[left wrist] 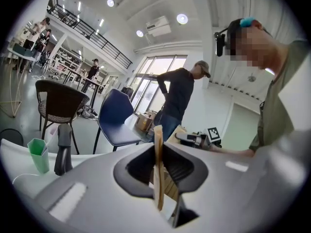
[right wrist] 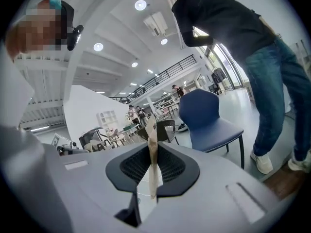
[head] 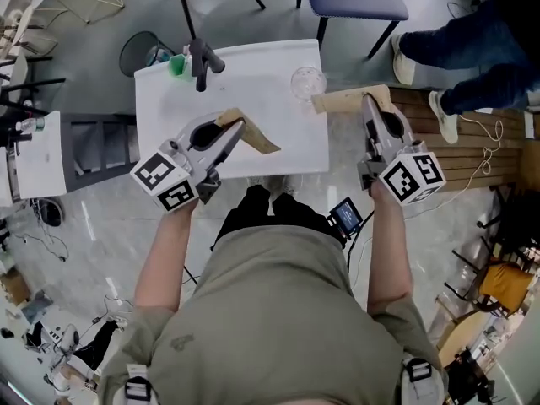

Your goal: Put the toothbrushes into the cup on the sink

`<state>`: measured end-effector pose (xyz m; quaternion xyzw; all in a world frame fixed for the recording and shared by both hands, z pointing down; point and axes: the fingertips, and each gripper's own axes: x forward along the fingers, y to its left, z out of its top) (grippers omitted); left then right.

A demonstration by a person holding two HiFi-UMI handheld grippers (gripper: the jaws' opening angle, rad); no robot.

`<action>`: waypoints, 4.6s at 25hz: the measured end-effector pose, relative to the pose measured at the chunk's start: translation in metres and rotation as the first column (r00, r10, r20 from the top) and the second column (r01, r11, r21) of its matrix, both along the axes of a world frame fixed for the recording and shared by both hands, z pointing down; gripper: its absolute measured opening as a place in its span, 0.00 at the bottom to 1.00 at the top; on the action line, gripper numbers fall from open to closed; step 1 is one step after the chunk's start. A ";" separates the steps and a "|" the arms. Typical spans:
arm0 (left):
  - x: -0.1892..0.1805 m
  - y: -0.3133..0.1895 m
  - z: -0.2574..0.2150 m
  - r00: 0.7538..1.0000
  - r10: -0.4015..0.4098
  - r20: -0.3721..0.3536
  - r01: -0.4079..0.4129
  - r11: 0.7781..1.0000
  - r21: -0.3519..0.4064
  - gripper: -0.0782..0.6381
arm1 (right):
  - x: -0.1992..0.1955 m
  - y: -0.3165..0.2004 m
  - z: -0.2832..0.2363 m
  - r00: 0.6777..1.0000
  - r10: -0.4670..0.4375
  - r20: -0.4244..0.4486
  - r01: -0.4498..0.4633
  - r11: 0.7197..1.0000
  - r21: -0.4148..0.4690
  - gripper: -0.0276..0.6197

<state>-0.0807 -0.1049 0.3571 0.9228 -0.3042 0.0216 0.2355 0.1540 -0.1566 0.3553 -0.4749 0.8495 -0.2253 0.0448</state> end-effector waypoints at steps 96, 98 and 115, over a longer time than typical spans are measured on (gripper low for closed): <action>-0.027 -0.024 0.025 0.999 0.036 0.025 -0.034 0.996 -0.077 0.18 | -0.041 -0.057 0.060 0.943 0.004 -0.332 0.006 1.000 0.029 0.16; -0.026 -0.024 0.024 0.999 0.038 0.026 -0.036 0.997 -0.073 0.18 | -0.040 -0.054 0.056 0.946 0.005 -0.325 0.007 0.999 0.036 0.16; -0.013 -0.032 -0.002 0.997 0.068 0.041 -0.068 0.998 0.000 0.18 | -0.017 -0.018 0.022 0.971 0.059 -0.234 -0.043 0.997 0.071 0.16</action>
